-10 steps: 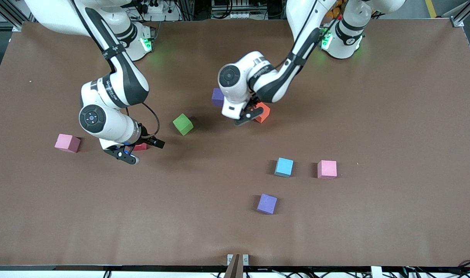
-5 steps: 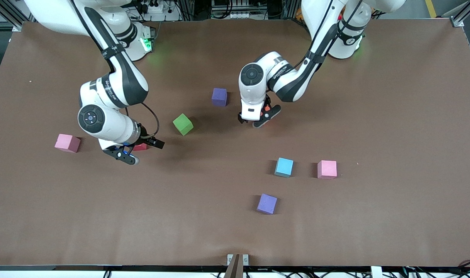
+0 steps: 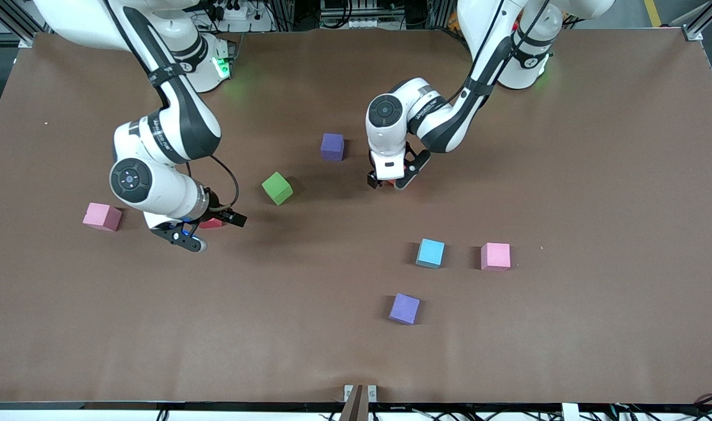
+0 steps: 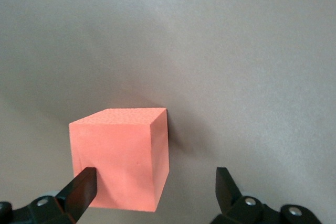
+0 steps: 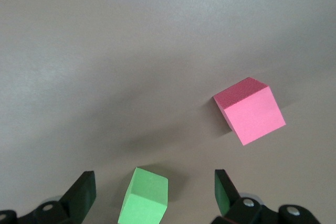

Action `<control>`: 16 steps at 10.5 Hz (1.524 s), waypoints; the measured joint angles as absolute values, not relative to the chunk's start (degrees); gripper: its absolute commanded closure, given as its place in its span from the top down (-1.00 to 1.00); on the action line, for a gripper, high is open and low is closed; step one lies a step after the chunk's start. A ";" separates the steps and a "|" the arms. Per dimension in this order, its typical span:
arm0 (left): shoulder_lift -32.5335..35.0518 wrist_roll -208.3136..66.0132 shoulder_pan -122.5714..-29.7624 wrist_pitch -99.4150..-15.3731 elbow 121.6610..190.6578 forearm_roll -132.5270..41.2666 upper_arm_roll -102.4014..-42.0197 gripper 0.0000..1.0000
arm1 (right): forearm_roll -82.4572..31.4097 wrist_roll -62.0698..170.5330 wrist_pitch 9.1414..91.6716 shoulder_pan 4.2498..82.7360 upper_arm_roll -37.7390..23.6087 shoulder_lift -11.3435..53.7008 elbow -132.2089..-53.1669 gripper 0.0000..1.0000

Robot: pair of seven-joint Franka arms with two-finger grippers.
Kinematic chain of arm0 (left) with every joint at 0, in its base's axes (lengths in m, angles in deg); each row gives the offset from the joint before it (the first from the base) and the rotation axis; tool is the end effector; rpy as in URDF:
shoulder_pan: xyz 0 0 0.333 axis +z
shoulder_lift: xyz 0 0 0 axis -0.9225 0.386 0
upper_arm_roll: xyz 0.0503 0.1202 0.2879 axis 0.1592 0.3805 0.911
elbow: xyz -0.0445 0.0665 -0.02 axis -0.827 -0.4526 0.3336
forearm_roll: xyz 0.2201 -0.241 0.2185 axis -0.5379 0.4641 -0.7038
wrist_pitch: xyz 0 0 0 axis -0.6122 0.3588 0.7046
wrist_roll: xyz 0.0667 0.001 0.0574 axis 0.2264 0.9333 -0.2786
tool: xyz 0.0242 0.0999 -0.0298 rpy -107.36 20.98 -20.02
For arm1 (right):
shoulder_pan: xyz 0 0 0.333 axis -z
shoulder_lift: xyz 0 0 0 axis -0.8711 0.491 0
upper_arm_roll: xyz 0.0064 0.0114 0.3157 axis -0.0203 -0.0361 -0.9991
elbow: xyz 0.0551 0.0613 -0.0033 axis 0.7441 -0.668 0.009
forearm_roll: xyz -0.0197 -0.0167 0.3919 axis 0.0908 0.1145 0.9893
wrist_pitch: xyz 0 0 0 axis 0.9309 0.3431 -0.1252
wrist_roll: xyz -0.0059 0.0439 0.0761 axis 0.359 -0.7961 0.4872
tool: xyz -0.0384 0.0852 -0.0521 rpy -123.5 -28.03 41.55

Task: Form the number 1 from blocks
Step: 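Grasp the orange cube with the left gripper, then carry the orange cube with the left gripper while the right gripper grasps green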

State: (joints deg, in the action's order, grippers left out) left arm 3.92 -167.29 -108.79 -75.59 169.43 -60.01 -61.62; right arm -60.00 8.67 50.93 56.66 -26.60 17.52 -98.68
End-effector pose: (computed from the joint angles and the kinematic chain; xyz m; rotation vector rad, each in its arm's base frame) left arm 0.3978 -0.4553 0.2120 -2.7588 -1.2913 0.0381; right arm 0.5904 0.1848 0.3387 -3.0242 0.6489 0.2856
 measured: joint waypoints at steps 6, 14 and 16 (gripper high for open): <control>0.30 -169.46 -104.76 -75.62 171.65 -60.25 -61.41 1.00 | -60.00 8.93 47.57 58.12 -26.48 17.52 -94.83 1.00; 0.40 -172.31 -106.87 -81.99 178.72 -62.24 -62.06 -0.99 | -60.00 8.92 45.91 57.83 -27.21 17.53 -93.26 1.00; 0.48 -172.32 -106.87 -82.58 178.75 -62.45 -62.08 -1.00 | -59.91 8.92 45.42 56.80 -27.54 17.53 -93.37 1.00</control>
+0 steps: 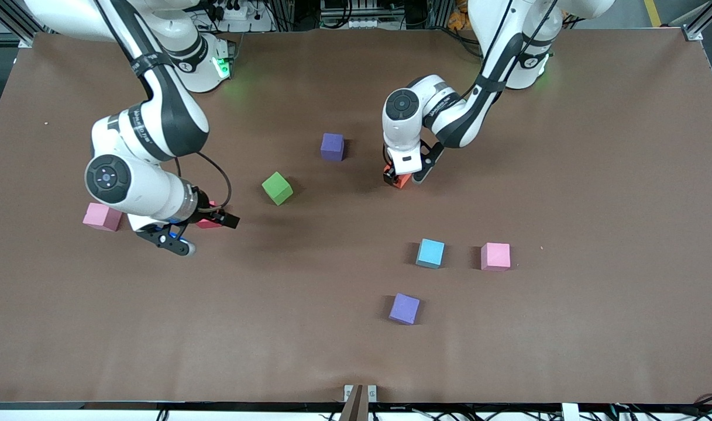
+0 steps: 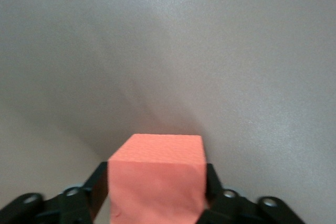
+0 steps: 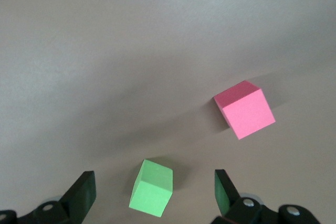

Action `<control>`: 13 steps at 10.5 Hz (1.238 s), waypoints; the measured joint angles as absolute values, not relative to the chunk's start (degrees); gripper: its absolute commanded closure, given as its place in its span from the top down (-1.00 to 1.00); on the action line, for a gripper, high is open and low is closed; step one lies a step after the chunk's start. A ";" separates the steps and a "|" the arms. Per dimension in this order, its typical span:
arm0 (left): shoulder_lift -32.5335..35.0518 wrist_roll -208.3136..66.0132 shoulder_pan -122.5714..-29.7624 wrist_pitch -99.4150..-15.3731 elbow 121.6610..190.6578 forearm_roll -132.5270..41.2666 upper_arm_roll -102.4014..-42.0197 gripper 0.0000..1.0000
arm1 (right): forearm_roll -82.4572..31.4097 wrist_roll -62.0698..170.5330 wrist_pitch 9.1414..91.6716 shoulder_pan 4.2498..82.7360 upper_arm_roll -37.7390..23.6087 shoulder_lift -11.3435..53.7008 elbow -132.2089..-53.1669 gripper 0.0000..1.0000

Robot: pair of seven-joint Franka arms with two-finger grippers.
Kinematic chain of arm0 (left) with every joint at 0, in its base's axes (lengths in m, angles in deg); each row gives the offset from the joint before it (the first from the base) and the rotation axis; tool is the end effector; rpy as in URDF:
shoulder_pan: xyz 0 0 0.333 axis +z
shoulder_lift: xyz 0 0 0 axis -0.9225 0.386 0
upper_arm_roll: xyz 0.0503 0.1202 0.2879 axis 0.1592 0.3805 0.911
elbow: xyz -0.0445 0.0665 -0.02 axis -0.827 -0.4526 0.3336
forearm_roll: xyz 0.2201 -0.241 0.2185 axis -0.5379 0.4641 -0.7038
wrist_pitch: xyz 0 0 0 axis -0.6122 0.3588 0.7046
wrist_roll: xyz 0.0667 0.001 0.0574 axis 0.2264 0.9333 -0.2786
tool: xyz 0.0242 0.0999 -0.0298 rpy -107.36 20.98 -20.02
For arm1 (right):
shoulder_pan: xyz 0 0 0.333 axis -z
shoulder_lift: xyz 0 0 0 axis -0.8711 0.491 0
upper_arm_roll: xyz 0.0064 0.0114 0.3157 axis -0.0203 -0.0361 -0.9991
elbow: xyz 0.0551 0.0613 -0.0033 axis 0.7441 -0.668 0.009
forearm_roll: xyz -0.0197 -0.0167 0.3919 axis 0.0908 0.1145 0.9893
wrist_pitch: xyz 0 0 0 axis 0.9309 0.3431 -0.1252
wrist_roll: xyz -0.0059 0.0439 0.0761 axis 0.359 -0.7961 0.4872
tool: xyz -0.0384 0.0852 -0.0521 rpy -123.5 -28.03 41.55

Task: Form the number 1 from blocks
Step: 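Carry the orange cube with the left gripper while the right gripper grasps green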

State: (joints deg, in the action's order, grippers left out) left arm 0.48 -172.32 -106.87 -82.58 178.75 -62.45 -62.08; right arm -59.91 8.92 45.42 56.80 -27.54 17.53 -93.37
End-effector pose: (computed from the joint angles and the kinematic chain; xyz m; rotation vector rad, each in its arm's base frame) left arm 0.3794 -0.4189 0.1964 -2.7254 -1.3939 -0.0039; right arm 0.5997 0.1938 0.3734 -3.0243 0.6159 0.2950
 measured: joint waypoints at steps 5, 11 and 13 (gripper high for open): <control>2.35 -151.88 -107.07 -83.61 169.63 -65.36 -62.47 -1.00 | -57.23 2.45 49.29 50.34 -27.63 18.28 -100.99 1.00; 20.10 -135.53 -112.66 -74.21 143.10 -65.40 -63.05 -1.00 | -55.73 -3.41 60.23 47.15 -30.81 18.76 -111.36 1.00; 21.18 -134.47 -114.57 -71.38 139.82 -65.40 -63.19 -1.00 | -55.73 -3.43 62.08 47.26 -30.72 18.76 -113.54 1.00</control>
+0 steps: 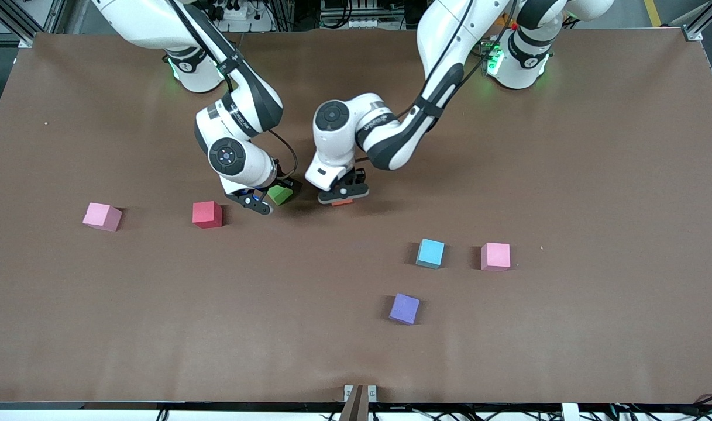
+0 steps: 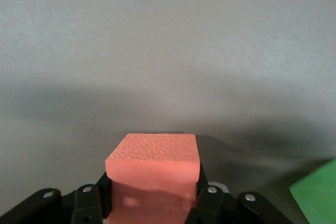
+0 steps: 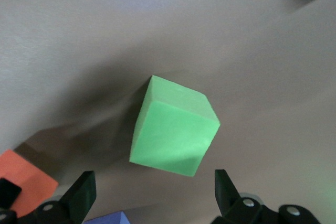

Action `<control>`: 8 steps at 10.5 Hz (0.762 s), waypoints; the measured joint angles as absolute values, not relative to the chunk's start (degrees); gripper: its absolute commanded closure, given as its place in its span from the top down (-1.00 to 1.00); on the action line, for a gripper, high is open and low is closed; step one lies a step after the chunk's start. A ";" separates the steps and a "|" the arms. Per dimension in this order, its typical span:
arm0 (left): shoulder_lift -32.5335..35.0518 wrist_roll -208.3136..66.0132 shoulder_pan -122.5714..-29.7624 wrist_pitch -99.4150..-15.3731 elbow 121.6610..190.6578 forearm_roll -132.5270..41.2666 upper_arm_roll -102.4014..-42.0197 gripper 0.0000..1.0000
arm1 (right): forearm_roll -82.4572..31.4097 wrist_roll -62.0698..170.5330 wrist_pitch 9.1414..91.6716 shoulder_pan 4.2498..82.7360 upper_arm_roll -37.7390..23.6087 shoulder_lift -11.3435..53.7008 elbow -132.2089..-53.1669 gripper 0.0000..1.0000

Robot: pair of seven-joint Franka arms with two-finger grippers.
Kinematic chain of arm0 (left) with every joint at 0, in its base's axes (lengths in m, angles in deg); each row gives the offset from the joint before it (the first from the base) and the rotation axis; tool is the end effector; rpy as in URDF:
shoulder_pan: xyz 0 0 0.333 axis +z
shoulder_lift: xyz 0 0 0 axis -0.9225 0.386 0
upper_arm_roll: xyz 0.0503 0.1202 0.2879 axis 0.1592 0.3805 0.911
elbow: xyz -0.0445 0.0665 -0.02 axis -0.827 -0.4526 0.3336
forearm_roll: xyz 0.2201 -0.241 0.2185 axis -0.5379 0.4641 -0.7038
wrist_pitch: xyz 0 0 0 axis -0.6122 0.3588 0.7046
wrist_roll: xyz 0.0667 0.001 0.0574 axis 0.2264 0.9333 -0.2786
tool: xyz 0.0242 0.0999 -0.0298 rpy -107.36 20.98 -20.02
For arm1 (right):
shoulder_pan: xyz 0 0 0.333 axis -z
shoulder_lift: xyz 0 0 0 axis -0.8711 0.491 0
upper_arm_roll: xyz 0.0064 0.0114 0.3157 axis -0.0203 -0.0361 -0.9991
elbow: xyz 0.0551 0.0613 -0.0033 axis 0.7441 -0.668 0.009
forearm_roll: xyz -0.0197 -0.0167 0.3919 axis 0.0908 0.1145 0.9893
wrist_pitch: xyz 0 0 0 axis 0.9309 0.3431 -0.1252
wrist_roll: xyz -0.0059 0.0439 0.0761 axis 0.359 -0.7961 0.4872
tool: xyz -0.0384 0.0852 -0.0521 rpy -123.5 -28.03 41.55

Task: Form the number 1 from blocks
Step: 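Carry the orange cube with the left gripper while the right gripper grasps green, then lift the green cube with the right gripper while the left gripper holds orange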

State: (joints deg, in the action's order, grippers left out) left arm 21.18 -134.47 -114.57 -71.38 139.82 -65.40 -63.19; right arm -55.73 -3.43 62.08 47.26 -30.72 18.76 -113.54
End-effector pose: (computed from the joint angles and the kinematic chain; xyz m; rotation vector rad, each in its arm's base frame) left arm 0.4231 -0.5917 0.2211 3.1002 0.2520 0.0788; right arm 0.4756 0.2956 0.2387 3.0234 -0.7033 -0.4704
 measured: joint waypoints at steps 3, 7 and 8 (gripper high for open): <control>21.45 -131.99 -117.01 -70.47 139.53 -65.40 -63.26 -1.00 | -55.73 -3.47 65.36 47.85 -30.54 18.91 -115.69 1.00; 21.64 -123.18 -117.55 -70.34 139.49 -65.40 -63.41 -1.00 | -55.72 -3.48 70.35 48.45 -30.47 21.59 -116.93 0.04; 21.65 -122.85 -117.59 -70.34 139.48 -65.40 -63.50 -1.00 | -55.72 -3.48 70.88 48.48 -30.47 22.30 -116.94 -0.55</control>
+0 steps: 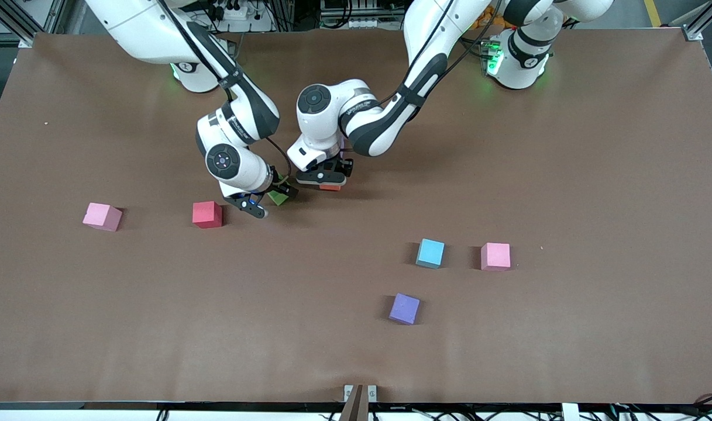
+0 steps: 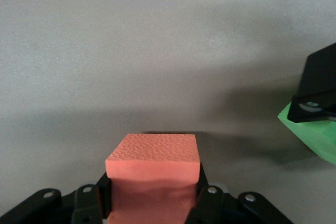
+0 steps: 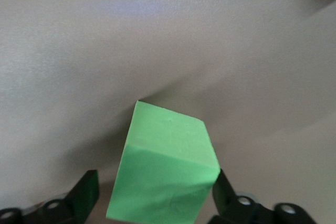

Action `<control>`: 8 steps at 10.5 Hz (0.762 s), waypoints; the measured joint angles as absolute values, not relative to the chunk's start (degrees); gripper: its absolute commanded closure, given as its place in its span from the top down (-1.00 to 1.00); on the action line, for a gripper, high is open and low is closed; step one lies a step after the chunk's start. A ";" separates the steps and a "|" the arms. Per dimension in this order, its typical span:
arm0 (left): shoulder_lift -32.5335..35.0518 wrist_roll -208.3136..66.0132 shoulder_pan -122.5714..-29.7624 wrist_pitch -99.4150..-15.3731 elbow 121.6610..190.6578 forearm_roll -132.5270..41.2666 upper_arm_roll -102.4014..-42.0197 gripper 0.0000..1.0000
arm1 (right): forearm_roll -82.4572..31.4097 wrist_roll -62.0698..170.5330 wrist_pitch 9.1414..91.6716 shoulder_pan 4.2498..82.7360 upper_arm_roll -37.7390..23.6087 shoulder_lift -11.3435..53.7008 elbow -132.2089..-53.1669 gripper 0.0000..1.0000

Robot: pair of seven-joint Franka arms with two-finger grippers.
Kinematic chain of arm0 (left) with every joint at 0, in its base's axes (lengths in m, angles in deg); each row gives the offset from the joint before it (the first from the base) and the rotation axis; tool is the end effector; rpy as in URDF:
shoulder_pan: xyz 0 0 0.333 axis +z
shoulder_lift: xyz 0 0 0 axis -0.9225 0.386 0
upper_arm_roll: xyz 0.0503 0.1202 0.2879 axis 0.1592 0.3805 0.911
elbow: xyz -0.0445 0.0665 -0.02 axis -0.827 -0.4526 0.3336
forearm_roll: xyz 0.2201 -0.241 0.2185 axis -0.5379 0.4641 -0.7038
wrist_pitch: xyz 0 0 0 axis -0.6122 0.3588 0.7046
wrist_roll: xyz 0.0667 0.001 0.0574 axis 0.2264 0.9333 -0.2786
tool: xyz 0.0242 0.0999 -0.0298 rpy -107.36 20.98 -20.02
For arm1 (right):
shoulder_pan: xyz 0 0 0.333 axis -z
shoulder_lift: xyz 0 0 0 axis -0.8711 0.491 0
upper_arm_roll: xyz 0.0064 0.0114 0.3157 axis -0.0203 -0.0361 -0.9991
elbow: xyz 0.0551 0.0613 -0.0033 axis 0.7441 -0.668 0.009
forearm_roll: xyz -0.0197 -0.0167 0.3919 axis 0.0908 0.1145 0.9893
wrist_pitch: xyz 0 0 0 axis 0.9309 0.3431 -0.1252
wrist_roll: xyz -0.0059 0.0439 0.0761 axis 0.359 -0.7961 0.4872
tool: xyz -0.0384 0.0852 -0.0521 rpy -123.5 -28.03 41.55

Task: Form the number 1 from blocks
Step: 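Lift the green cube with the right gripper while the left gripper holds orange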

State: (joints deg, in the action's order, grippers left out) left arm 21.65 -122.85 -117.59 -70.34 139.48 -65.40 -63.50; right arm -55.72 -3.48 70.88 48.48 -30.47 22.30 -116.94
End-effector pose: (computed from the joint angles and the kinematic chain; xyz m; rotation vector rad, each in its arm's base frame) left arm 0.3884 -0.6137 0.2165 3.1255 -0.1502 0.0609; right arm 0.4730 0.2790 0.1941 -2.9874 0.7658 0.4327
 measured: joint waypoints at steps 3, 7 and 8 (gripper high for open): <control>22.15 -122.80 -118.93 -70.10 139.47 -64.49 -63.69 -1.00 | -55.76 1.08 68.64 51.07 -30.36 22.55 -116.33 -1.00; 22.80 -122.80 -120.13 -70.04 139.47 -64.40 -63.66 -1.00 | -55.93 12.37 53.29 57.86 -28.36 18.81 -106.83 -1.00; 22.80 -122.80 -120.12 -70.03 139.47 -64.40 -63.64 -1.00 | -56.18 13.85 51.62 57.86 -27.78 18.11 -104.29 -1.00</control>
